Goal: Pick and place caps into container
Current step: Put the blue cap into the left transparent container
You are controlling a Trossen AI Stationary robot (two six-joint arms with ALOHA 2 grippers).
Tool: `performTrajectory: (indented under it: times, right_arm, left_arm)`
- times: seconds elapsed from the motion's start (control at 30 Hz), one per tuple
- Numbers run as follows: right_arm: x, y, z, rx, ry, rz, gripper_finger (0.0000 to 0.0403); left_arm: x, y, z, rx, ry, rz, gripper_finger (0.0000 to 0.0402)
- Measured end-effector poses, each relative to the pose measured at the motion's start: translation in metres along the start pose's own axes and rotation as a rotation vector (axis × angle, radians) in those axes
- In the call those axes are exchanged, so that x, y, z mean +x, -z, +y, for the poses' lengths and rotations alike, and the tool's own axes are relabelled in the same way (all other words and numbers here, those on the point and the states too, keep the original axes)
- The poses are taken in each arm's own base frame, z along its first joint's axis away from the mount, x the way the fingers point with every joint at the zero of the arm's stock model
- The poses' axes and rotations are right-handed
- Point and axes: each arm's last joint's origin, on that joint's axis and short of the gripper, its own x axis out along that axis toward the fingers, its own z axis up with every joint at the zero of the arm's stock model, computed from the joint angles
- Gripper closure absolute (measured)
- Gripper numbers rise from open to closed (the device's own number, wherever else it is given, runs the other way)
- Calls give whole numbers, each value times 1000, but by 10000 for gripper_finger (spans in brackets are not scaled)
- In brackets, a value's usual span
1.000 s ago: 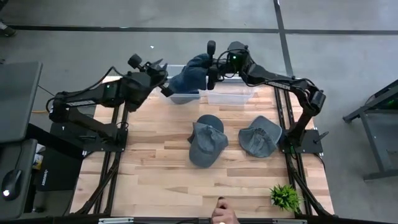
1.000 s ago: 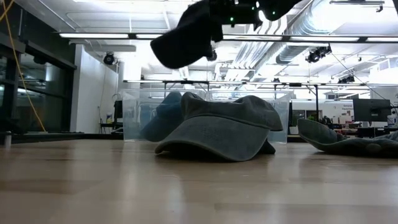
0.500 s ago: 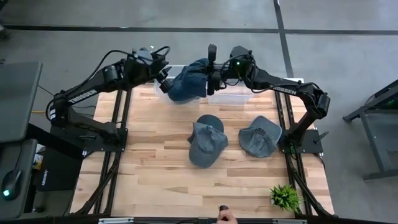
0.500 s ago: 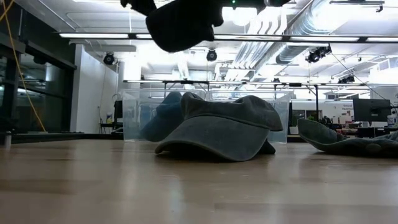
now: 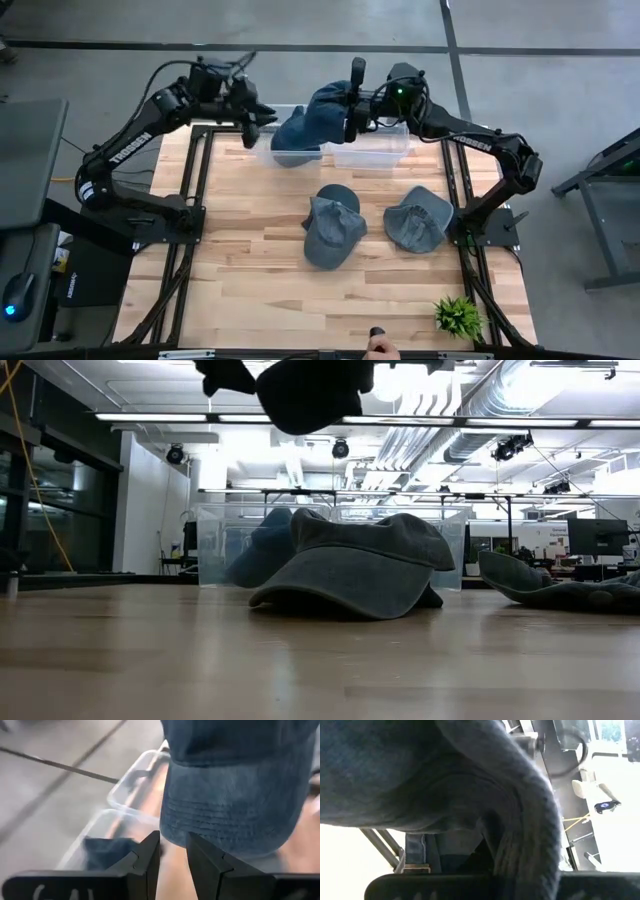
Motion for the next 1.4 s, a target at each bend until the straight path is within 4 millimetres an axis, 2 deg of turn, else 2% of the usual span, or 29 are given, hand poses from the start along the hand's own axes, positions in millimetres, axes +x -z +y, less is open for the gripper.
performTrajectory:
  times: [0.13,0.23,0.33,0.57,0.8,0.9,1.03,1.2,1.4]
  right_arm:
    - [-2,-6,-1,-15,-6,-12,402]
    - [-3,-8,-3,-16,-1,-16,402]
    - [-6,-11,-6,6,13,-22,402]
    - [-16,-22,-17,44,55,-44,403]
    - [-19,-24,-26,196,89,-130,403]
    - [-20,-25,-28,226,98,-139,403]
    - [-20,-26,-28,263,97,-144,403]
    - [-20,-26,-28,276,89,-141,403]
    - [-20,-25,-28,285,90,-139,403]
  left_arm:
    - [-11,4,24,-153,57,-32,309]
    - [-16,5,31,-101,168,-69,309]
    - [-17,7,29,29,229,-77,309]
    - [-15,14,28,193,176,-8,316]
    - [-3,8,11,322,191,-22,385]
    - [0,8,5,343,175,0,397]
    - [2,6,1,371,148,4,383]
    - [5,2,-9,552,152,-24,361]
    - [9,-1,-19,759,120,-29,298]
